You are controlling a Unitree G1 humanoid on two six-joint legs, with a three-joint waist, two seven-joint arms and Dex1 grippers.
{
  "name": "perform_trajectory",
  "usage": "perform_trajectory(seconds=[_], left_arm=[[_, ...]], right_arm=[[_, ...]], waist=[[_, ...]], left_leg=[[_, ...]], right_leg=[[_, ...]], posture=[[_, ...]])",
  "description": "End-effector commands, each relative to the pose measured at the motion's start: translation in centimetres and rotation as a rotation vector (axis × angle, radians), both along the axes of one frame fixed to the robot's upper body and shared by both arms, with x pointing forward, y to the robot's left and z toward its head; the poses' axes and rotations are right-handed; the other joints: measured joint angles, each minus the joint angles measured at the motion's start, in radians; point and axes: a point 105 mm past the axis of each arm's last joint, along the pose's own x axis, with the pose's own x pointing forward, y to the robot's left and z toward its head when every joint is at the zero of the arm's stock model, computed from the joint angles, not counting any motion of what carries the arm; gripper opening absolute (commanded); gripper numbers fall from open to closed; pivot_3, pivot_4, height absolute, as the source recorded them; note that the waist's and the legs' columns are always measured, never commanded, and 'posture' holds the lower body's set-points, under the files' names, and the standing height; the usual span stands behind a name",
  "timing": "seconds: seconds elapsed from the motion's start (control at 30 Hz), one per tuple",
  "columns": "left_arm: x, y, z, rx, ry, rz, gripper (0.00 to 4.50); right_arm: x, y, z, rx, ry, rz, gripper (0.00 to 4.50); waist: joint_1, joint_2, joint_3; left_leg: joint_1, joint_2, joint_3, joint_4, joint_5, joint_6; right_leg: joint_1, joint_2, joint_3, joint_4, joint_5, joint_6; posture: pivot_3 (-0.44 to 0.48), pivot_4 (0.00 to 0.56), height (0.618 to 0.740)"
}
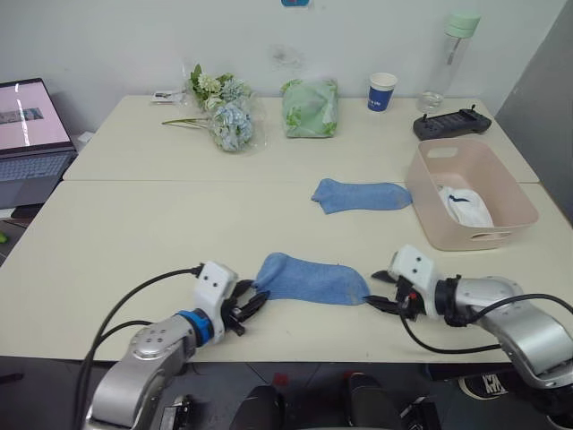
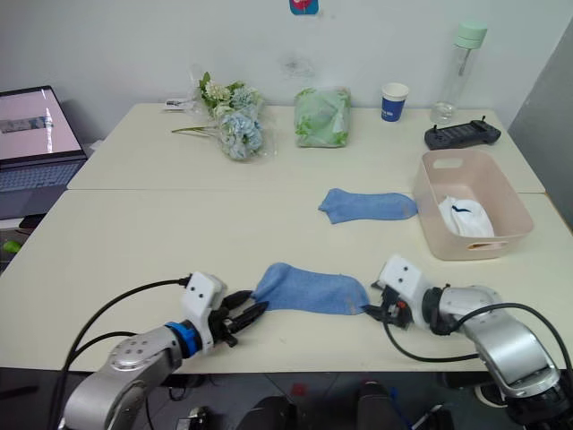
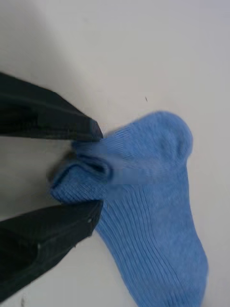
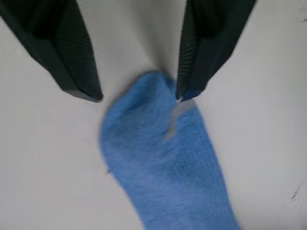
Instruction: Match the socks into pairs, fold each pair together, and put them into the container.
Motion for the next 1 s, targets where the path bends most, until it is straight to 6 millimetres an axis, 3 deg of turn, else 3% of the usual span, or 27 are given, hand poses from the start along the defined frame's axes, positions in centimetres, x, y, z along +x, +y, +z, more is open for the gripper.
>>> perform_trajectory(seconds=[0.03, 0.17, 0.2, 0.27, 0.43, 0.53, 0.77, 1.0], left_arm=[[-0.2, -0.2, 3.6, -0.053, -0.117, -0.07, 2.94], [1.3, -1.4, 5.6, -0.058, -0.198, -0.156, 2.94], [1.5, -1.9, 5.8, -0.048, -0.205, -0.186, 2.98], [2.1, -2.9, 5.9, -0.048, -0.213, -0.223, 2.57], [3.4, -4.9, 4.5, -0.031, -0.189, -0.286, 1.12], [3.4, -4.8, 0.7, 0.07, -0.124, -0.321, 0.16], [3.8, -1.7, -1.7, 0.123, -0.066, -0.197, 0.05], [3.4, -0.2, -0.5, 0.022, -0.057, -0.159, 0.05]], right_arm=[[0.6, 0.7, 4.1, 0.186, -0.066, 0.007, 3.43], [1.7, 2.0, 4.2, 0.22, -0.106, 0.025, 3.43], [1.8, 2.5, 3.9, 0.214, -0.112, 0.04, 3.24], [1.8, 3.4, 3.0, 0.214, -0.103, 0.064, 2.83], [2.0, 5.1, -0.2, 0.154, -0.118, 0.103, 1.05], [1.7, 4.8, -3.2, 0.027, -0.131, 0.139, 0.0], [1.1, 2.0, -4.9, -0.064, -0.124, 0.117, 0.0], [1.1, -0.7, -3.9, -0.063, -0.134, 0.058, 0.0]], waist=[[0.001, -0.001, 0.0], [0.004, -0.001, 0.0], [0.005, -0.001, 0.0], [0.004, -0.001, 0.0], [0.0, -0.001, 0.0], [-0.002, -0.001, 0.0], [0.002, -0.001, -0.002], [0.002, -0.001, -0.003]], left_leg=[[0.0, 0.0, 0.0, 0.0, 0.0, 0.0], [0.0, 0.0, -0.001, 0.0, 0.0, 0.0], [0.0, -0.001, -0.001, 0.0, 0.0, 0.0], [0.0, -0.001, 0.0, 0.0, 0.0, 0.0], [-0.001, -0.001, 0.0, 0.0, 0.0, 0.0], [0.0, -0.001, 0.0, 0.0, 0.0, 0.0], [0.001, -0.001, 0.0, 0.001, 0.0, 0.0], [0.003, -0.001, -0.001, 0.0, 0.0, 0.0]], right_leg=[[0.0, 0.0, 0.0, 0.0, 0.0, 0.0], [0.0, 0.0, -0.001, 0.0, 0.0, 0.0], [0.001, 0.0, -0.001, -0.001, 0.0, 0.0], [0.001, 0.0, 0.0, -0.002, 0.0, 0.0], [0.0, 0.0, 0.0, -0.001, 0.0, 0.0], [-0.001, 0.0, 0.0, 0.0, 0.0, 0.0], [0.001, 0.0, 0.0, 0.0, 0.0, 0.0], [0.004, 0.0, -0.001, -0.001, 0.0, 0.0]], posture=[[0.0, 0.15, 0.74], [0.0, 0.15, 0.74], [0.0, 0.15, 0.74], [0.0, 0.15, 0.74], [0.0, 0.15, 0.74], [0.0, 0.15, 0.74], [0.0, 0.15, 0.74], [0.0, 0.15, 0.74]])
